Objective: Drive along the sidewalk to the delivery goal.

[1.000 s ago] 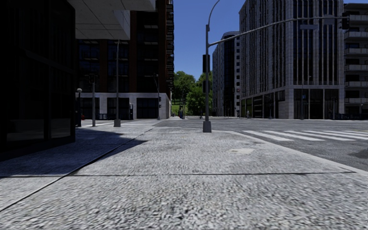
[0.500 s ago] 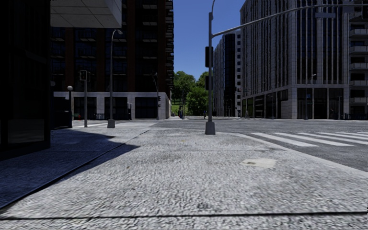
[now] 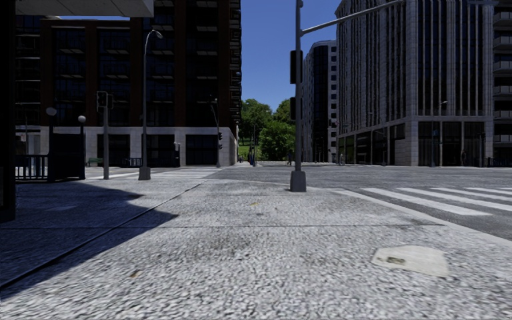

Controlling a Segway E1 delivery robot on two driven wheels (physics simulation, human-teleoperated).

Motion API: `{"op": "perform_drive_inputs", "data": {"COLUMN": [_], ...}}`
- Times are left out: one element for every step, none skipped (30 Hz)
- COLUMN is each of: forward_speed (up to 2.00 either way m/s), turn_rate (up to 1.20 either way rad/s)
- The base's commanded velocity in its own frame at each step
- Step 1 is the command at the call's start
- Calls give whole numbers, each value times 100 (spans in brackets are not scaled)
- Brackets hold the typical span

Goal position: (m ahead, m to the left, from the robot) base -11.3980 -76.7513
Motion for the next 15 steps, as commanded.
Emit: {"op": "perform_drive_inputs", "data": {"forward_speed": [200,200,200,200,200,200,200,200,200,200,200,200,200,200,200], "turn_rate": [0,0,0,0,0,0,0,-13,-35,-48,-52,-52,-53,-54,-63]}}
